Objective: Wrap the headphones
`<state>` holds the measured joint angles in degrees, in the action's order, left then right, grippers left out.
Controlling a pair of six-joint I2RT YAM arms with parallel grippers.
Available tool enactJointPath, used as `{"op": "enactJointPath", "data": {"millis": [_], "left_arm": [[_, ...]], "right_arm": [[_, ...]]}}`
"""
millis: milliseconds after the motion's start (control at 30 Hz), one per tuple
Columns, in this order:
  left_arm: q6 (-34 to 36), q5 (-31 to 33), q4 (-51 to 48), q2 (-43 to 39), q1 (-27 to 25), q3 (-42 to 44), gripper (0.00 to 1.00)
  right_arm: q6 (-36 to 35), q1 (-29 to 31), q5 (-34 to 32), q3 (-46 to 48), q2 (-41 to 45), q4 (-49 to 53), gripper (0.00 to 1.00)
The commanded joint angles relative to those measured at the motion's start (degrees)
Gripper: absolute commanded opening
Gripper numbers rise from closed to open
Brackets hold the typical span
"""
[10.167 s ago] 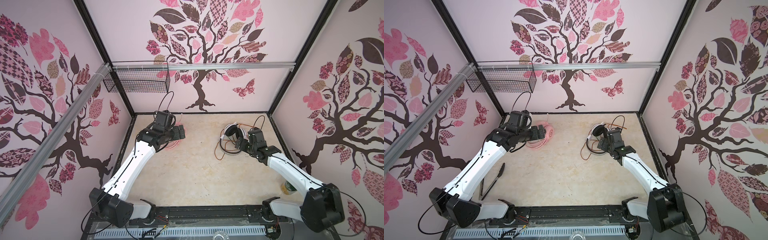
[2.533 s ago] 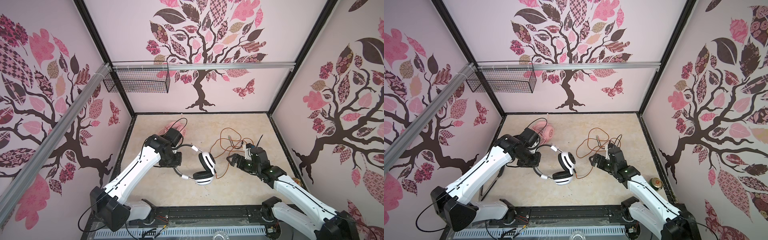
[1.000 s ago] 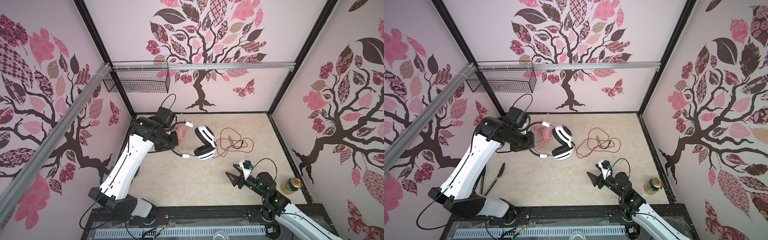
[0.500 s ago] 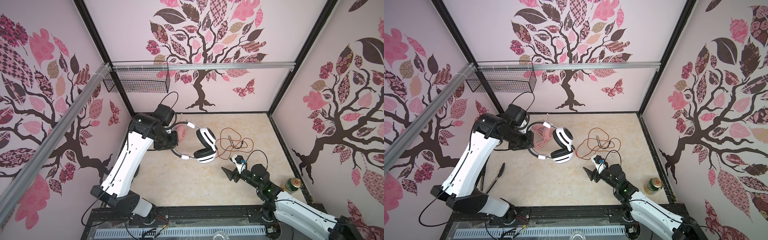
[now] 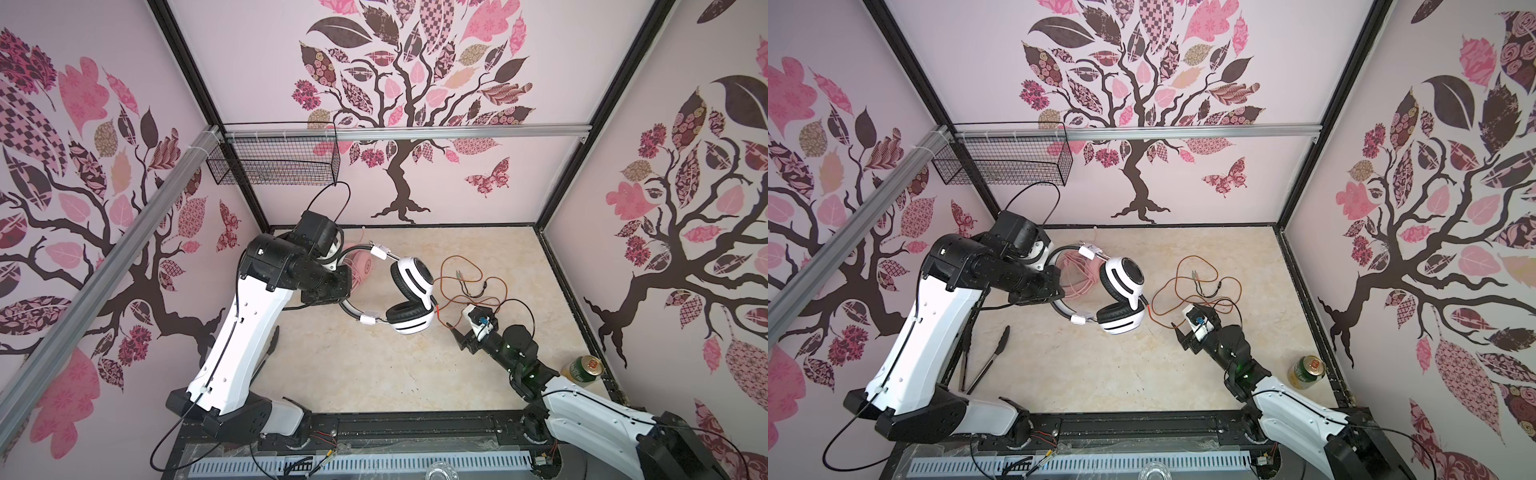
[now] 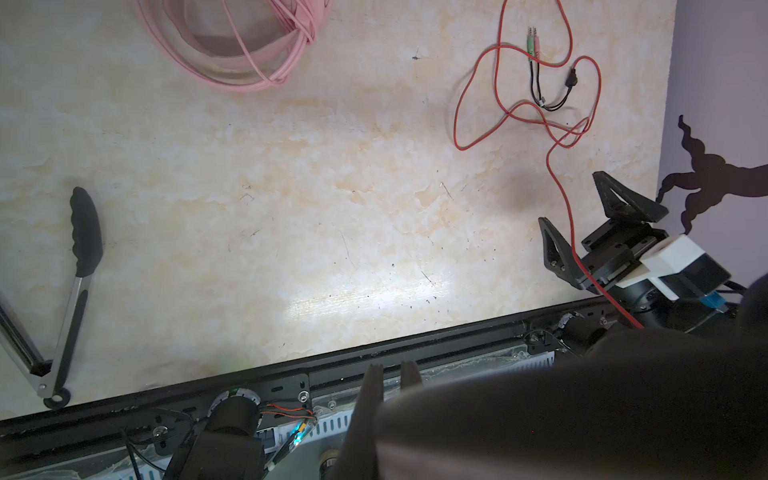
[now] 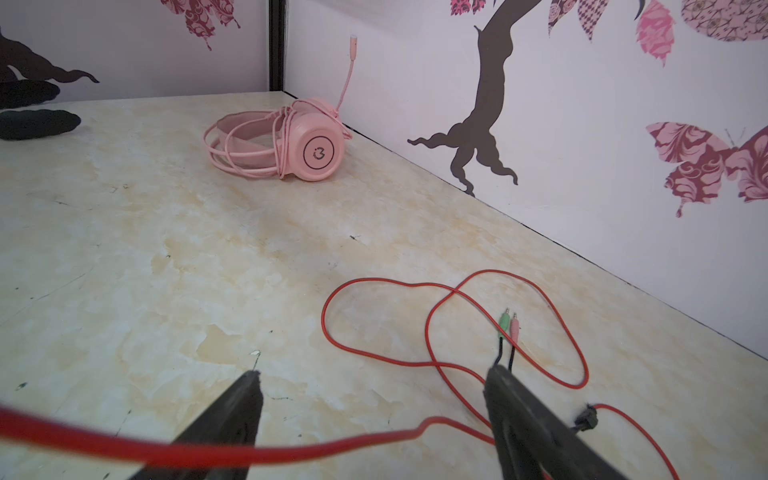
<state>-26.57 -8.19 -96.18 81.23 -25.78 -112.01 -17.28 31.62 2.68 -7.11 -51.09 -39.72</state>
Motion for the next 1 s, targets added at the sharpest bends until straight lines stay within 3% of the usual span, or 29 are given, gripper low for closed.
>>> {"op": "enactJointPath", "data": {"millis": [0,100,233,333,500,767,867,967], "left_arm": [[0.51,-4.16,-0.23,-1.87,0.29,-1.17,0.0],[0.88,-5.58,-1.13,-1.62,0.36,-4.0,0.0],[0.49,-9.48,0.64,-2.95,0.42,-4.21,0.0],[0.12,-11.15,2.31,-3.92,0.47,-2.33,0.0],[0.45,-10.54,2.12,-4.08,1.29,-2.24,0.0],[1.72,-15.15,1.28,-4.04,8.47,-4.54,0.0],[1.48,-15.46,1.44,-3.67,8.73,-4.56,0.0],[1.4,-15.93,1.59,-3.25,8.97,-5.05,0.0]], "right_arm": [[-2.04,-1.04,0.08,-1.85,-2.93,-4.48,0.87],[-2.06,-2.74,1.49,-2.04,-6.37,-7.21,0.86],[-4.37,-3.98,8.52,-0.11,-8.61,-15.1,0.84],[-5.36,-3.98,12.29,0.02,-9.43,-17.59,0.77],[-5.27,-4.0,15.18,-1.26,-8.27,-13.31,0.52],[-4.28,-4.01,11.75,2.45,0.95,-8.97,0.53],[-4.54,-4.0,12.94,2.45,3.53,-5.45,0.5],[-4.51,-3.96,14.22,2.47,4.31,-3.86,0.4]]}}
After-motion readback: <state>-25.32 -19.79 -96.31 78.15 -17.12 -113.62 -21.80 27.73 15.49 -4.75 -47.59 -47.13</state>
